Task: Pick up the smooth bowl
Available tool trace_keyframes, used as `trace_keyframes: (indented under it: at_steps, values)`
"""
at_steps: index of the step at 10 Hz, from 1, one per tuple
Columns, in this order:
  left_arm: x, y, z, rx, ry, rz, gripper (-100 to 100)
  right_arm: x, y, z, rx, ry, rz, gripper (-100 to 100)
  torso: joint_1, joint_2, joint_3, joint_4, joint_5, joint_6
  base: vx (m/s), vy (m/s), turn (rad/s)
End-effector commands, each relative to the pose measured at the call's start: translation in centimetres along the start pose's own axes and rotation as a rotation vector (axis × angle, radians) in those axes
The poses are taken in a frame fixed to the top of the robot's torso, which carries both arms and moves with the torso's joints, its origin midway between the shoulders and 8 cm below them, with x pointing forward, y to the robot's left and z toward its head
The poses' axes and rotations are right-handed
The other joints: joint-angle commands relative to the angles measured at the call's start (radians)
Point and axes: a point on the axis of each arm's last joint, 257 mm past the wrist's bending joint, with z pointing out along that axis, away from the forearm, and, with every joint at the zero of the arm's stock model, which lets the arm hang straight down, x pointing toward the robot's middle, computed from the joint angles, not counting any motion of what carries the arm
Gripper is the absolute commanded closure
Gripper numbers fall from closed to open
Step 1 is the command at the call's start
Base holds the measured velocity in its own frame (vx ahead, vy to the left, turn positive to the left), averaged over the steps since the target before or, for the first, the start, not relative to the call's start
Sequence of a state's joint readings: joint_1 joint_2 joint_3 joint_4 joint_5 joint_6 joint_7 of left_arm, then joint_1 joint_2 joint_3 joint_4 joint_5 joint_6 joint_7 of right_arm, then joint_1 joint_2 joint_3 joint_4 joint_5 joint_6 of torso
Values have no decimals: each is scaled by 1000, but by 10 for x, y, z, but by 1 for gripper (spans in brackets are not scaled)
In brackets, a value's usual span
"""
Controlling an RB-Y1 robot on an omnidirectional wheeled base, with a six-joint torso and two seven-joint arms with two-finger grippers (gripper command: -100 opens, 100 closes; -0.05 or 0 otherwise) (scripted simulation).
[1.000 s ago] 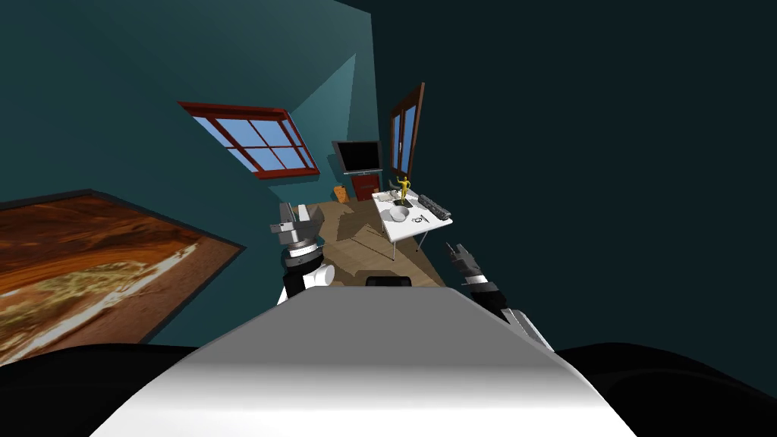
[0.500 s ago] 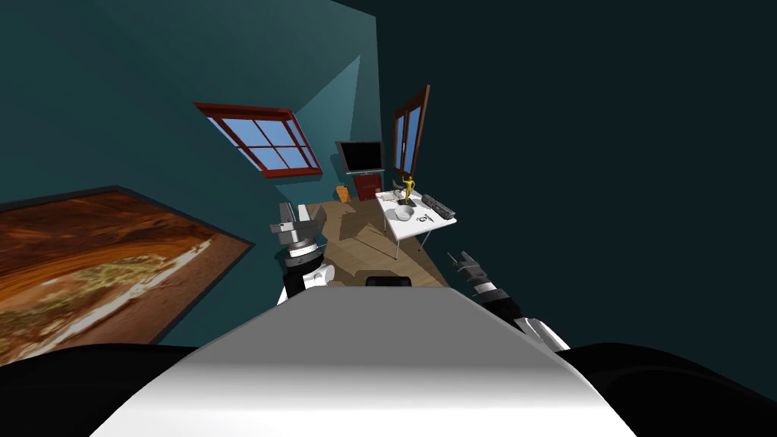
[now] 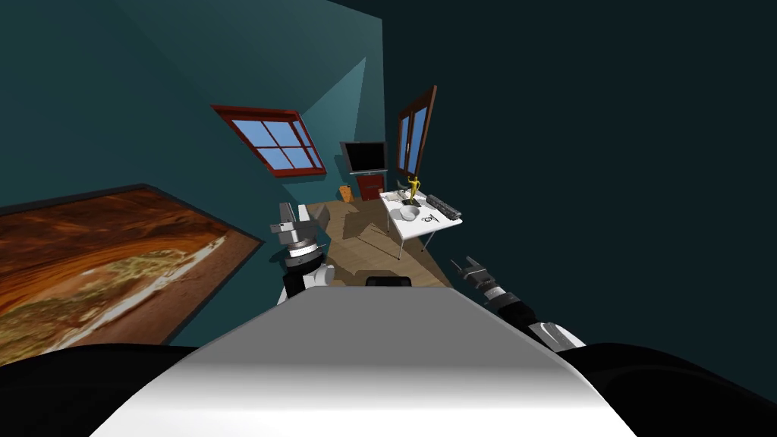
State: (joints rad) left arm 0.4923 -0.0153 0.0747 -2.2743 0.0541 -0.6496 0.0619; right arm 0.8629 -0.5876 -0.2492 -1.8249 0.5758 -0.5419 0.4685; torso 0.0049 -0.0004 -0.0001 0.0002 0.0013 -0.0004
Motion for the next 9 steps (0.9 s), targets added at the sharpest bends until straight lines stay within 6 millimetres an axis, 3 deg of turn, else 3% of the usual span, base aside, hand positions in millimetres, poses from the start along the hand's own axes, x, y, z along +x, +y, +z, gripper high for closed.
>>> trace_keyframes:
  at_steps: [1, 2, 3, 4, 5, 6, 9]
  values:
    - [0, 0, 0, 0, 0, 0, 0, 18, -11, -9, -13, 71, -82, -100, 0, 0, 0, 0, 0, 0, 13, 91, 70]
    - [0, 0, 0, 0, 0, 0, 0, 17, -12, -9, -22, 76, -95, -100, 1, -1, 0, 0, 0, 0, 18, 75, 40]
    - [0, 0, 0, 0, 0, 0, 0, 31, -23, -17, -31, 131, -157, -100, 0, -1, -1, 0, 0, 0, 8, 90, 97]
    - [0, 0, 0, 0, 0, 0, 0, 29, -24, -16, -43, 138, -174, -100, 0, -1, 0, 0, 0, 0, 10, 76, 38]
    - [0, 0, 0, 0, 0, 0, 0, 41, -35, -24, -54, 190, -234, -100, 0, -1, 0, 0, 0, 0, 28, 81, 95]
    - [0, 0, 0, 0, 0, 0, 0, 39, -37, -23, -67, 197, -253, -100, 0, -2, -1, 0, 0, 0, 28, 70, 45]
    - [0, 0, 0, 0, 0, 0, 0, 58, -61, -37, -104, 300, -383, -100, 0, -1, -1, 0, 0, 0, 23, 94, 87]
